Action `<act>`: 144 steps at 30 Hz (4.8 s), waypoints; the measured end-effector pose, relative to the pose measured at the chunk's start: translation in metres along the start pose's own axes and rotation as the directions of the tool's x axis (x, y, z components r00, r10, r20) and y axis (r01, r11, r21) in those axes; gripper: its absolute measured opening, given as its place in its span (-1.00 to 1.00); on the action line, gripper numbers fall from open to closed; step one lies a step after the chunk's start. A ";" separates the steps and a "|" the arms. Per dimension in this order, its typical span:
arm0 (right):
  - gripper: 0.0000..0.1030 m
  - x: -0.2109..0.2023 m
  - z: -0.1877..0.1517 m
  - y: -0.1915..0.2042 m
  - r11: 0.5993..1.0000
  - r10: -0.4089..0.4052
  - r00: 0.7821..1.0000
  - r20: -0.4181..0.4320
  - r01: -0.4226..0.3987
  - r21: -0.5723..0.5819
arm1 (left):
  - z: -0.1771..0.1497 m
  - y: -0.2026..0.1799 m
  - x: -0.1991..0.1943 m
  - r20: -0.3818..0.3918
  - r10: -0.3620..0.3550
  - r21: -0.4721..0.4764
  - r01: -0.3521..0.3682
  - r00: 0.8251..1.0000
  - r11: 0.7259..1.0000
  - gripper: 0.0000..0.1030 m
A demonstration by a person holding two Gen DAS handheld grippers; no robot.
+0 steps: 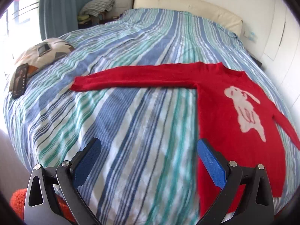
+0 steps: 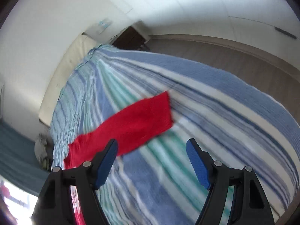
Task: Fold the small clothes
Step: 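Grasp the other sleeve cuff with the right tool, then fold the held sleeve across the sweater body and open the right tool, then lift the right tool away from the sweater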
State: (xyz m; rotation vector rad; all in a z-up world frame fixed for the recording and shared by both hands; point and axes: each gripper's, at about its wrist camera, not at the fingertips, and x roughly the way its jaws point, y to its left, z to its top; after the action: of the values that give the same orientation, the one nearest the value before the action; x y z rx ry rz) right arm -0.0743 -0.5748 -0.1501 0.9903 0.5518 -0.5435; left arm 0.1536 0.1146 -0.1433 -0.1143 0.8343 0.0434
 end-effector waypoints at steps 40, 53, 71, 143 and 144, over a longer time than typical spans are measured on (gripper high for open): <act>0.66 0.171 -0.190 0.453 0.660 0.207 0.766 -0.609 -0.568 -0.491 | -0.009 0.042 0.037 -0.110 -0.014 -0.205 -0.009 0.994 0.979 0.98; 0.58 0.237 -0.135 0.296 0.914 -0.023 0.850 -0.527 -0.196 -0.355 | -0.011 0.032 0.046 -0.134 -0.018 -0.174 -0.006 0.991 0.985 0.98; 0.34 0.232 -0.283 0.431 0.711 0.156 0.613 -0.775 -0.614 -0.342 | -0.013 0.027 0.047 -0.137 -0.012 -0.152 -0.009 0.990 0.988 0.98; 0.82 0.056 -0.231 0.105 0.704 -0.224 0.973 -0.063 0.117 -0.700 | -0.039 -0.004 0.068 -0.165 0.123 0.070 -0.113 0.979 0.991 0.99; 0.82 0.056 -0.231 0.106 0.702 -0.224 0.973 -0.062 0.117 -0.702 | -0.040 -0.004 0.068 -0.164 0.125 0.070 -0.115 0.979 0.991 0.99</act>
State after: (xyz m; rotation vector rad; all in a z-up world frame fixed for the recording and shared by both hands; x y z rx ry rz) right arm -0.0062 -0.3344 -0.2229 0.2452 0.9048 -0.3741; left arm 0.1708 0.1051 -0.2200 -0.0108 1.0094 0.1234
